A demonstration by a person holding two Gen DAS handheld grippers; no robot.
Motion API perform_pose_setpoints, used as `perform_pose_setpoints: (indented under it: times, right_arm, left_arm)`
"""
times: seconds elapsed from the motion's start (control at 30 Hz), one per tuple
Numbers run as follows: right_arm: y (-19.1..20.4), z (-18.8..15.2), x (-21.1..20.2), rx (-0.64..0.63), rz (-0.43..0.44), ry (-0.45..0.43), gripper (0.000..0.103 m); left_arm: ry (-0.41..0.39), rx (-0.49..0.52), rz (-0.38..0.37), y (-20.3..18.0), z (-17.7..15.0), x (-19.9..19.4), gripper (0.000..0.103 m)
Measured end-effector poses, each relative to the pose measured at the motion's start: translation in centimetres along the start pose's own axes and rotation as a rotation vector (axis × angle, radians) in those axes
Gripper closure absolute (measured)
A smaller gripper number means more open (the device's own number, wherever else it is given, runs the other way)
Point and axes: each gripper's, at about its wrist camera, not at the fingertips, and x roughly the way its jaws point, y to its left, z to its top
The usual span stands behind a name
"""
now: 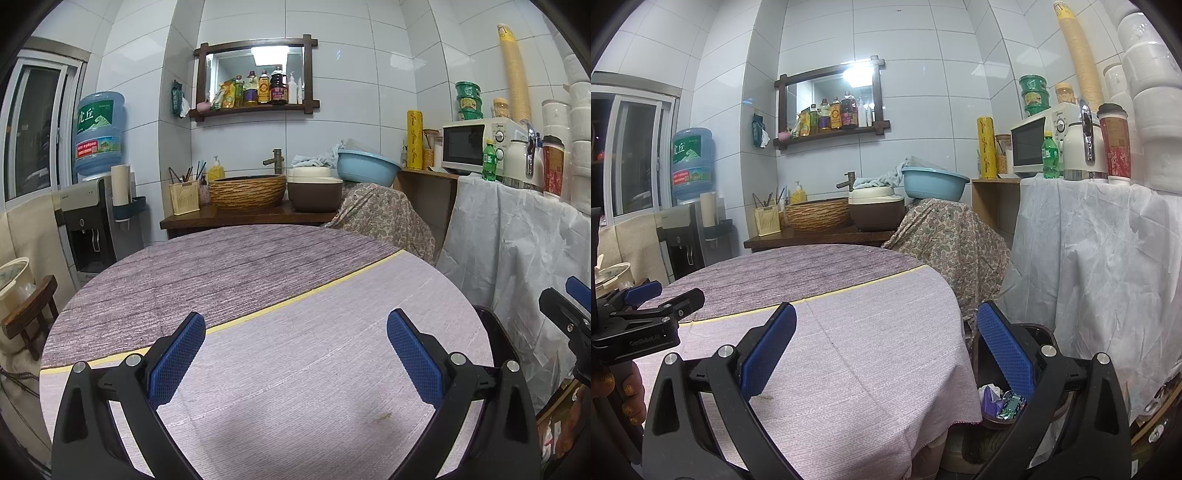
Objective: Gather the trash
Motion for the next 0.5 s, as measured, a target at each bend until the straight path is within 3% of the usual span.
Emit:
perform_pose_setpoints:
  times: [0.5]
  right_arm:
    - [0.27,-0.18,-0.25,0.007,0.001,0.005,0.006]
  left_arm:
    - [0.006,0.008,0.004,0.27,0.11,-0.14,0.005]
